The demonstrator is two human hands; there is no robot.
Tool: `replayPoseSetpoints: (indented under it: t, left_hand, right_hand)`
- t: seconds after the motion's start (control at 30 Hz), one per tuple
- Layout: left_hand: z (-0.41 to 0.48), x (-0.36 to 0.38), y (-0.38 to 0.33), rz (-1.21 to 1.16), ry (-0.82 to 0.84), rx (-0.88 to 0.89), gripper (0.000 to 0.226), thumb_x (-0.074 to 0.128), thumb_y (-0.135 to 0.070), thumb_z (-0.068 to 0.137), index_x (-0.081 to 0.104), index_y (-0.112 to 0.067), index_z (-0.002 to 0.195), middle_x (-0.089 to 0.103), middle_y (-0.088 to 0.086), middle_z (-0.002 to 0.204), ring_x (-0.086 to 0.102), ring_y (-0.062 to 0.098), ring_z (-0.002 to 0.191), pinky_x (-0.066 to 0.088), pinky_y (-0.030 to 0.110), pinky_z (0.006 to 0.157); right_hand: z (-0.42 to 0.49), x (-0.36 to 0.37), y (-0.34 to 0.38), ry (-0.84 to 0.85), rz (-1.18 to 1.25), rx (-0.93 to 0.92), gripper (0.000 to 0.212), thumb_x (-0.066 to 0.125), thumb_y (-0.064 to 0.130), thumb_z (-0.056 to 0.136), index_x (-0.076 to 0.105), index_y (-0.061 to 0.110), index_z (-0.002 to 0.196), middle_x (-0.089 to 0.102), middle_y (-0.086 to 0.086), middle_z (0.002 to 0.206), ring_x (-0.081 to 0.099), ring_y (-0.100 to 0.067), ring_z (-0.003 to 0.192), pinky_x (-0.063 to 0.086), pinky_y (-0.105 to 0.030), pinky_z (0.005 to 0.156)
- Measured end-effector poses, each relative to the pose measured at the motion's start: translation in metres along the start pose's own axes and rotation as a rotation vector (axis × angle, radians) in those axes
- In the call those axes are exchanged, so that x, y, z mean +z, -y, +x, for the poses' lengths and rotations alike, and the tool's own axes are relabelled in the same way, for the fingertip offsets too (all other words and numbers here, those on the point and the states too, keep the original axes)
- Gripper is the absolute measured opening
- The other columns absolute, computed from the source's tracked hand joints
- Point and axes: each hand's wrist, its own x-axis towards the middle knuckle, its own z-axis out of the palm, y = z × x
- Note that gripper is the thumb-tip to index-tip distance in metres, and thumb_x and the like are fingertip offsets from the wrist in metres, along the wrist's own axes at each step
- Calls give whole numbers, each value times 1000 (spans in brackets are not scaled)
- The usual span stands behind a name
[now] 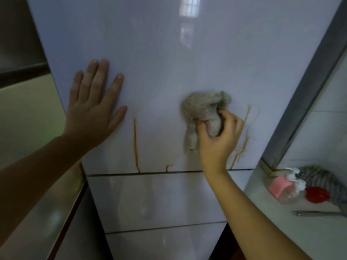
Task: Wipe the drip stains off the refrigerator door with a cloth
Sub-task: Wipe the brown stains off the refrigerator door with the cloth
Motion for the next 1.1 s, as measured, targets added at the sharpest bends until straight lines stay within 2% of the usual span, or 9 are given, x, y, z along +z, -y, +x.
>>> replayPoseSetpoints:
  t: [0.17,0.3,0.37,0.53,0.67,0.73,0.83,0.93,1.1]
  left_hand:
    - [1,-4,-1,-12,26,2,68,45,-44,105,24,-10,161,19,27,166,16,43,155,6,52,128]
    - [3,-12,-3,-53,73,-17,68,42,-46,105,27,-8,159,16,27,166,13,43,156,6,53,127]
    - [5,-16,-3,-58,83,-18,69,42,-47,103,29,-7,158,16,26,167,13,42,156,6,52,126]
    - [5,-16,-5,-43,92,-30,71,42,-48,103,28,-6,158,16,27,166,14,43,155,6,53,126]
    - [5,-15,-9,-20,93,-36,70,43,-46,104,25,-7,159,15,28,166,13,44,155,4,52,127]
    - [5,-16,-9,-14,110,-37,71,43,-47,105,22,-8,160,14,27,167,12,43,156,3,52,127]
    - [5,-18,-7,-17,129,-35,72,41,-49,105,21,-9,161,12,26,167,11,42,156,5,53,127]
    - [4,-16,-7,-25,91,-20,70,43,-47,104,27,-6,159,17,28,166,15,44,155,9,55,126]
    - [9,-21,-14,-11,72,-49,68,49,-46,100,35,-5,153,20,31,163,18,50,151,0,50,125]
  right_hand:
    - [-30,-1,-6,186,-54,-59,45,83,20,80,63,16,120,46,4,120,55,-25,113,49,-28,91]
    - [-9,-32,-23,162,-178,-95,46,83,16,77,67,14,120,51,-2,120,55,-20,114,48,-26,95]
    - [9,-46,-29,148,-230,-132,46,80,15,78,66,13,121,51,-4,122,55,-24,116,50,-33,96]
    - [22,-26,-15,296,-247,-344,49,79,20,80,66,13,126,51,-9,125,52,-29,115,48,-39,98]
    - [-10,-7,-20,489,-276,-598,50,83,32,83,67,12,126,57,-11,125,55,-33,107,48,-45,89]
    - [-15,-14,-30,527,-296,-663,48,83,32,84,69,12,125,61,-14,124,57,-34,105,48,-46,87]
    - [7,-34,-38,441,-308,-593,47,82,25,79,71,12,122,59,-11,122,55,-33,105,49,-49,88]
    - [43,-57,-41,271,-319,-442,44,81,21,80,71,10,122,57,-13,121,53,-32,108,50,-44,92]
    - [79,-79,-42,154,-329,-342,43,79,21,86,68,11,126,55,-10,127,52,-29,117,49,-35,97]
